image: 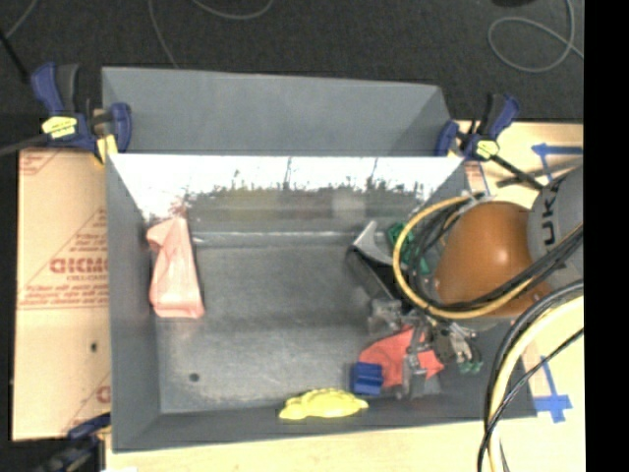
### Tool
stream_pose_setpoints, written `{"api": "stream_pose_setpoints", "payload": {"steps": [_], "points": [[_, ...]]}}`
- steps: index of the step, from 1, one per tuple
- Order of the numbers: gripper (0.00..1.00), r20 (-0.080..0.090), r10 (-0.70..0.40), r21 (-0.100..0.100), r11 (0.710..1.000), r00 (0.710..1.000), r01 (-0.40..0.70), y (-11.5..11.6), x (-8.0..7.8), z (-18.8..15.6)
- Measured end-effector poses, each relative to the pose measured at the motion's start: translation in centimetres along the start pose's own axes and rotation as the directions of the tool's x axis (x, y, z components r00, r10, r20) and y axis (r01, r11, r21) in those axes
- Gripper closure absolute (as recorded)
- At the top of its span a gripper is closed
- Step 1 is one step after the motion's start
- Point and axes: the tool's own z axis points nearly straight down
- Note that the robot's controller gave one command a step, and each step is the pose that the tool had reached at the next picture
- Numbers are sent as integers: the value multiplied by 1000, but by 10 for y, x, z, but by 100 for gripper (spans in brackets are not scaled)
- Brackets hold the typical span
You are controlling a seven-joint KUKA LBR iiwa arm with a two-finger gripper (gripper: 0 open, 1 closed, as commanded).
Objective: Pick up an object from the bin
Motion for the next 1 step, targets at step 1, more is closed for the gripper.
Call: {"api": "stream_pose_setpoints", "payload": {"steps": [1], "points": [[100,8,-107,2,994,994,107,-4,-1,14]]}}
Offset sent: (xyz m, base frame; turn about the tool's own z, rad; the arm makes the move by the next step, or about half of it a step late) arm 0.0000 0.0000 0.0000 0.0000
